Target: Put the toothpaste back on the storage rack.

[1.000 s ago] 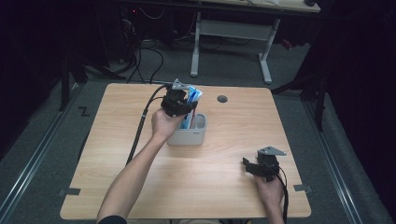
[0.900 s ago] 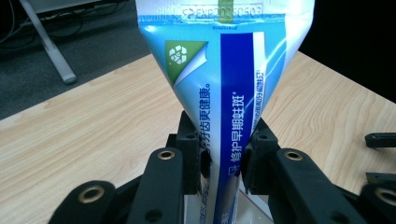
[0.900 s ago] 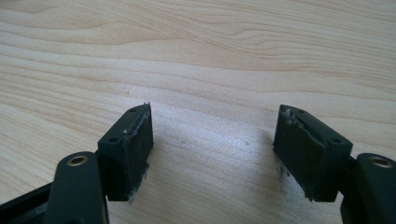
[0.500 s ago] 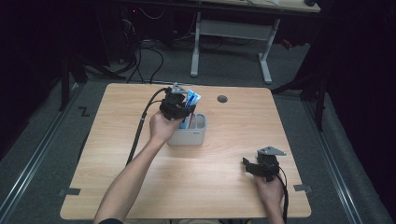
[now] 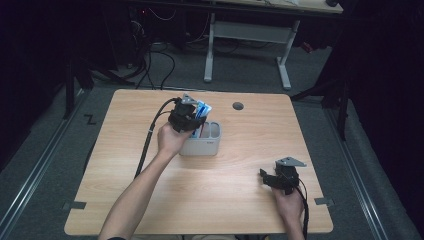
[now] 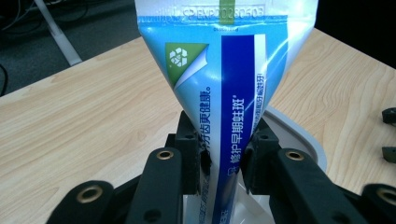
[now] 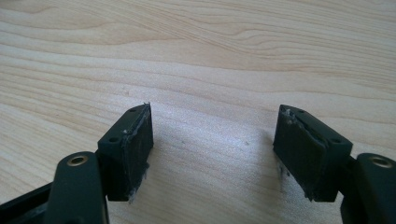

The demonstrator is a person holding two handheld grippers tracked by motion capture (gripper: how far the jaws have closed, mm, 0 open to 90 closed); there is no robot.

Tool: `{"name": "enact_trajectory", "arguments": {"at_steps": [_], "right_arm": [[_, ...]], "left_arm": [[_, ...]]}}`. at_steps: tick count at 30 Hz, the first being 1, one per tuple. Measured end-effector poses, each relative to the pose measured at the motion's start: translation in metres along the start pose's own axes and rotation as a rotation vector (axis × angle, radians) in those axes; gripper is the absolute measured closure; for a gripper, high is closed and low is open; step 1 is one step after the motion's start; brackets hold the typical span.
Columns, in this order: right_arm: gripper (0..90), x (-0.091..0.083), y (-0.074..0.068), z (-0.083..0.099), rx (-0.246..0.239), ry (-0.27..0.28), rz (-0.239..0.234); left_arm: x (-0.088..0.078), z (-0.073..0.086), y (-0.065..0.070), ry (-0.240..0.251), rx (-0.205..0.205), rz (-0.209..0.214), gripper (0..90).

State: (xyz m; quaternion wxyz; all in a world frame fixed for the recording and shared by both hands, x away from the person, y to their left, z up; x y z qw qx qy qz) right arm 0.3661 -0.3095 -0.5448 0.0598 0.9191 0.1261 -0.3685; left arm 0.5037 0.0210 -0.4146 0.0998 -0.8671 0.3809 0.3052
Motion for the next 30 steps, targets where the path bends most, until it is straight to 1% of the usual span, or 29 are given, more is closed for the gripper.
{"name": "enact_trajectory", "arguments": {"at_steps": [5,8,13,15,21,24,30], "right_arm": [[28.4,0.0,0.0,0.0,0.0,0.0,0.0],[28.4,0.0,0.0,0.0,0.0,0.0,0.001],[28.4,0.0,0.0,0.0,0.001,0.0,0.001],[28.4,0.0,0.0,0.0,0.001,0.0,0.001],[28.4,0.0,0.0,0.0,0.001,0.0,0.001],[28.4,0.0,0.0,0.0,0.001,0.0,0.002],[28.4,0.0,0.0,0.0,0.002,0.0,0.003]], "left_arm": [[-0.002,0.003,0.0,0.0,0.0,0.007,71.7],[-0.002,0.006,-0.002,-0.001,-0.012,0.01,71.6],[0.0,0.01,-0.002,0.0,-0.016,0.01,71.5],[0.0,0.011,-0.002,0.006,-0.025,0.015,71.4],[-0.001,0.012,-0.003,0.01,-0.027,0.022,70.9],[-0.001,0.012,-0.002,0.009,-0.019,0.018,70.4],[0.001,0.012,-0.003,0.013,-0.02,0.015,69.8]]}}
Point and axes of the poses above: each handheld gripper's, and its own axes: x roughly forward along the jaws, z roughly out of its underside, y roughly to its right, the point moved 2 cm from there along x, roughly forward along the jaws
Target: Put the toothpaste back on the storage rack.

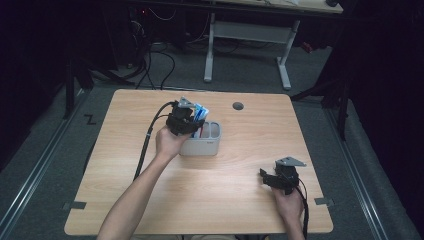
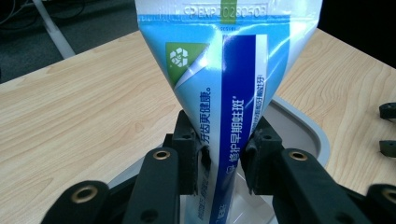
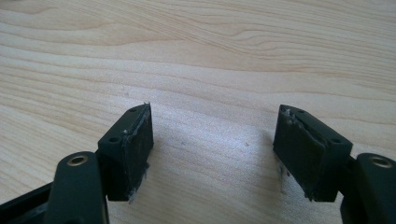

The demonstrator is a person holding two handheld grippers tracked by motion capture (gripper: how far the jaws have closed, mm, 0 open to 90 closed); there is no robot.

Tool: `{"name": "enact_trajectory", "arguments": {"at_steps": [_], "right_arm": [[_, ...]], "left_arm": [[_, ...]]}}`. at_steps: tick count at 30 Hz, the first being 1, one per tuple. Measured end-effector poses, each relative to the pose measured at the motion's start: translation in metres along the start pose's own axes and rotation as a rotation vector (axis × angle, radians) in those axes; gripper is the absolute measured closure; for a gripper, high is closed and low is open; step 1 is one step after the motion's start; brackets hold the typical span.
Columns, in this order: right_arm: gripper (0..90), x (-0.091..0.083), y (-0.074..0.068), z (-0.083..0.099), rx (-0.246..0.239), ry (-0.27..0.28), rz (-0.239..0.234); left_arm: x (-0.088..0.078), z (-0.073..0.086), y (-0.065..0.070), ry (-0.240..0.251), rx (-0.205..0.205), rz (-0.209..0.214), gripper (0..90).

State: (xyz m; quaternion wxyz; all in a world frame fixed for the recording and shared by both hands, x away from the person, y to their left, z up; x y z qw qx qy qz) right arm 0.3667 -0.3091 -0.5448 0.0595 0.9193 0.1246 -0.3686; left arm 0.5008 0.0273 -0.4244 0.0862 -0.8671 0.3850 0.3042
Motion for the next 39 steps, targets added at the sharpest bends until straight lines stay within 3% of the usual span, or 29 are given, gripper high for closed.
{"name": "enact_trajectory", "arguments": {"at_steps": [10,18,22,29,39], "right_arm": [[28.4,0.0,0.0,0.0,-0.001,0.0,0.0],[28.4,0.0,0.0,0.0,-0.001,0.0,0.0],[28.4,0.0,0.0,0.0,0.0,0.0,0.0],[28.4,0.0,0.0,0.0,-0.001,0.0,0.0],[28.4,0.0,0.0,0.0,-0.001,0.0,0.0]], "left_arm": [[0.003,-0.001,0.003,0.016,-0.003,0.017,69.2],[-0.003,-0.001,0.002,0.034,-0.016,0.023,68.8],[-0.008,-0.001,0.002,0.047,-0.013,0.022,64.6],[-0.016,-0.002,-0.003,0.079,-0.018,0.0,55.3],[-0.031,-0.001,-0.01,0.114,-0.018,-0.034,50.6]]}}
Point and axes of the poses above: each handheld gripper's, and its own axes: x roughly forward along the jaws, z roughly out of its underside, y roughly to its right, the point moved 2 cm from there along x, roughly forward along the jaws
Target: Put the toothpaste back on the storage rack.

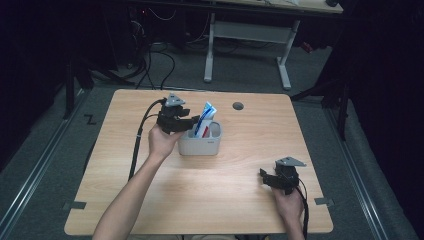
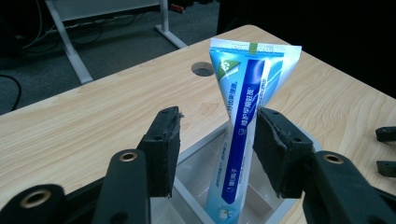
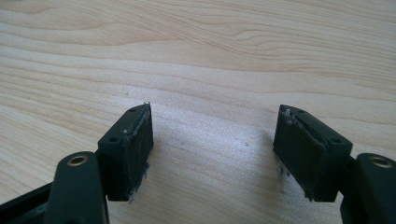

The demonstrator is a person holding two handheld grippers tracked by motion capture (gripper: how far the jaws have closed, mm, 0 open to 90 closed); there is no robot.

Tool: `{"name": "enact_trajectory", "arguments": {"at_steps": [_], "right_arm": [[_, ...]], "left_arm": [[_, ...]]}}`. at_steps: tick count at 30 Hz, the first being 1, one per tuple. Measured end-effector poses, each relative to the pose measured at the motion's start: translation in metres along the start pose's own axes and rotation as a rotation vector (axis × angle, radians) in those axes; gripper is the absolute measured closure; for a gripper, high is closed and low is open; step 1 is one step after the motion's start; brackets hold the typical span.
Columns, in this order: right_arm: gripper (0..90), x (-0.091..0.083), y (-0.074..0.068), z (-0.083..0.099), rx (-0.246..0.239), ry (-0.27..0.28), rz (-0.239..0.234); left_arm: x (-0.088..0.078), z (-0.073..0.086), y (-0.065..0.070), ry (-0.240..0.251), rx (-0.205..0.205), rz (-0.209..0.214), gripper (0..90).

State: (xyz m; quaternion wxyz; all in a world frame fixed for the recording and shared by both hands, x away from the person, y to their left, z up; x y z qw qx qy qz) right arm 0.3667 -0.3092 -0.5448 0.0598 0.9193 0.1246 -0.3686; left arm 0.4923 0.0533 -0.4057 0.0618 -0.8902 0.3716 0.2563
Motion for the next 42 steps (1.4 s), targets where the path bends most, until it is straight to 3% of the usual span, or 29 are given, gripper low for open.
{"name": "enact_trajectory", "arguments": {"at_steps": [24,27,36,42], "right_arm": [[28.4,0.0,0.0,0.0,-0.001,0.0,0.0],[28.4,0.0,0.0,0.0,-0.001,0.0,0.0],[28.4,0.0,0.0,0.0,-0.002,0.0,0.0],[28.4,0.0,0.0,0.0,-0.002,0.0,-0.001]], "left_arm": [[-0.037,0.004,-0.013,0.022,0.007,-0.045,46.4],[-0.041,0.006,-0.014,0.029,-0.007,-0.034,46.3],[-0.052,0.01,-0.021,0.052,-0.046,-0.052,46.3],[-0.061,0.012,-0.024,0.062,-0.043,-0.07,46.2]]}}
Point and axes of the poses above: each handheld gripper's, and its own axes: x roughly forward along the jaws, z roughly out of its underside, y roughly to its right, the point moved 2 cm from there along x, roughly forward along the jaws
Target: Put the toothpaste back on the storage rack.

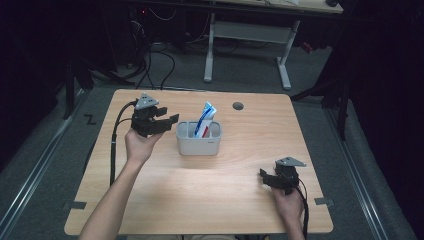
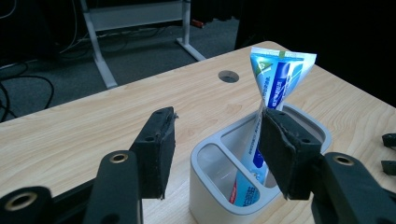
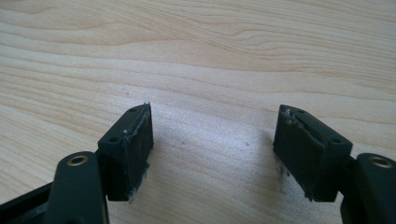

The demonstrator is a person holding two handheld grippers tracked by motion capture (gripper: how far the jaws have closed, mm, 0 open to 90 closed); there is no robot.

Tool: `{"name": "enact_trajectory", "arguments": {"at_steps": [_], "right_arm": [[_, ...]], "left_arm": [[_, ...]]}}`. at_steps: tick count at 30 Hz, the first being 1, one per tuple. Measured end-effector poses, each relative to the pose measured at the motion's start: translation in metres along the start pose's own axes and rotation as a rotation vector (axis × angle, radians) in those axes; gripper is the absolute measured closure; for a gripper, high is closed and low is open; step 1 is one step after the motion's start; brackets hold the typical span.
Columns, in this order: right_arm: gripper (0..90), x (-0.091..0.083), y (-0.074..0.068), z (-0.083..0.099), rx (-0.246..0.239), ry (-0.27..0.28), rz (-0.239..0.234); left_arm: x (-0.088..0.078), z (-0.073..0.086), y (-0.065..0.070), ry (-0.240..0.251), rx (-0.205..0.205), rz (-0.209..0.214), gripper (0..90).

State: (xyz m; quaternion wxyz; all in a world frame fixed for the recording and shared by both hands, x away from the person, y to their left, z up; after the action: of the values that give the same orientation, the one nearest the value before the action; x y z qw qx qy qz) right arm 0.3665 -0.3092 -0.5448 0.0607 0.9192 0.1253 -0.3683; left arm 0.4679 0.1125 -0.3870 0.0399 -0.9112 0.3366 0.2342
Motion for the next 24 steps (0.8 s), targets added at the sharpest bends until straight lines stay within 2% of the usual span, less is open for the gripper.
{"name": "enact_trajectory", "arguments": {"at_steps": [5,9,18,24], "right_arm": [[28.4,0.0,0.0,0.0,0.001,0.0,0.0],[28.4,0.0,0.0,0.0,0.0,0.0,0.001],[28.4,0.0,0.0,0.0,0.0,0.0,0.001],[28.4,0.0,0.0,0.0,0.0,0.0,0.001]], "left_arm": [[-0.002,0.002,-0.004,0.001,0.0,-0.019,46.2],[-0.003,0.005,-0.009,0.0,-0.02,-0.024,46.0],[-0.012,0.008,-0.013,0.014,-0.02,-0.036,46.1],[-0.018,0.014,-0.019,0.013,-0.033,-0.052,46.1]]}}
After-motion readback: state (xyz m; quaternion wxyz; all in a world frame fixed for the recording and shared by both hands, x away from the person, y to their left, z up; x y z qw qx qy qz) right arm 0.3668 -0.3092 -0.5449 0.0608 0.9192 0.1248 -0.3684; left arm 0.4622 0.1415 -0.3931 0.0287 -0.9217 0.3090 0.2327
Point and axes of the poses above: each handheld gripper's, and its own axes: x roughly forward along the jaws, z roughly out of its underside, y roughly to its right, the point moved 2 cm from there along x, roughly forward along the jaws
